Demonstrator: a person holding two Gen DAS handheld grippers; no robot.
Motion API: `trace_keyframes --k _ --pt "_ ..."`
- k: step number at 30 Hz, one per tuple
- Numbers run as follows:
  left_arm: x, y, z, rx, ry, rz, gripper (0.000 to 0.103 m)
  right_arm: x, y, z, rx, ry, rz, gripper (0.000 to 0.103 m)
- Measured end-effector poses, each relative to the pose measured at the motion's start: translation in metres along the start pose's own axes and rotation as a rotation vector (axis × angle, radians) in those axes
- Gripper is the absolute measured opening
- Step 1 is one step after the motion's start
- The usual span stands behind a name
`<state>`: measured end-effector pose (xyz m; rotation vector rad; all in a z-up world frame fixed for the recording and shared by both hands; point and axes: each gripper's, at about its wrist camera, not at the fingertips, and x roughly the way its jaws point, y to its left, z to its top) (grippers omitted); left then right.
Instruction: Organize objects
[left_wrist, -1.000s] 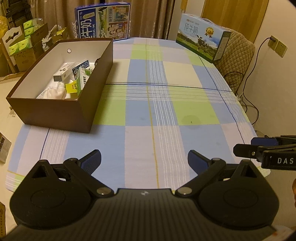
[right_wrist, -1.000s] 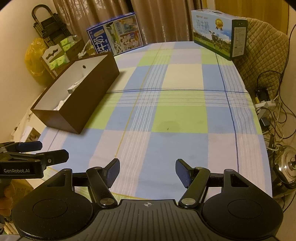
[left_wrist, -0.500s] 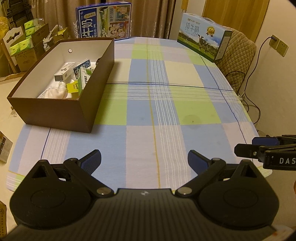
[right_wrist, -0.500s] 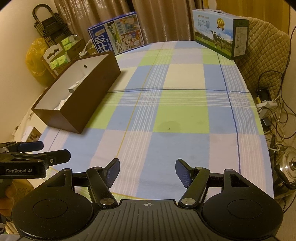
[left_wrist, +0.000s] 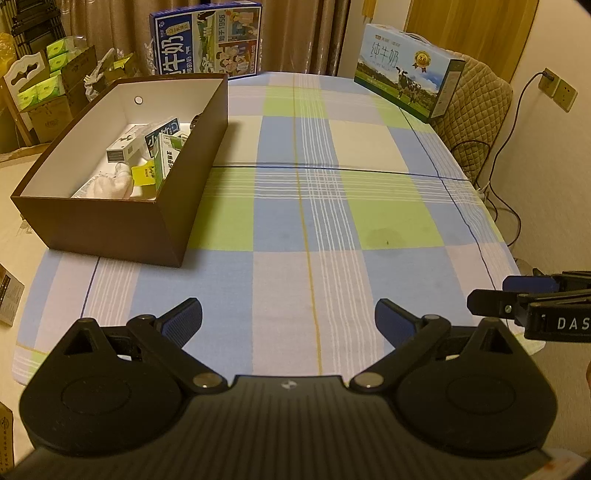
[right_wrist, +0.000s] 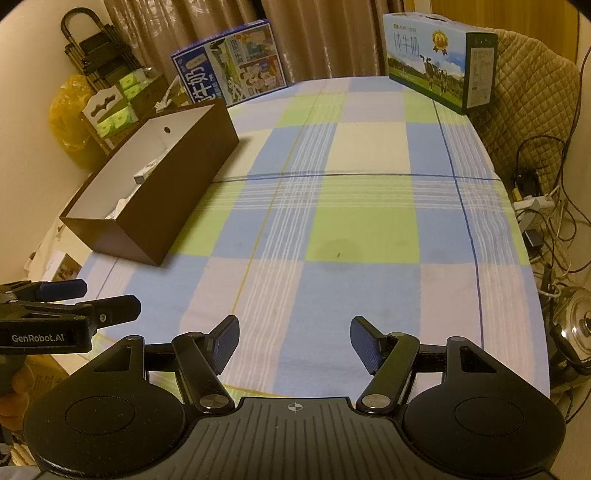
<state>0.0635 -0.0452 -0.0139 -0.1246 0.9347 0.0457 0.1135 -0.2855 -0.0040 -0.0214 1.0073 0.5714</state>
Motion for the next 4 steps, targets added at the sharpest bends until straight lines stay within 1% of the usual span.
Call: trace_keyframes --k 4 --pt "0.0015 0.0002 0.0015 0.0 0.0 0.002 0.099 0.0021 0.0 0.0012 0.001 0.004 0.0 0.064"
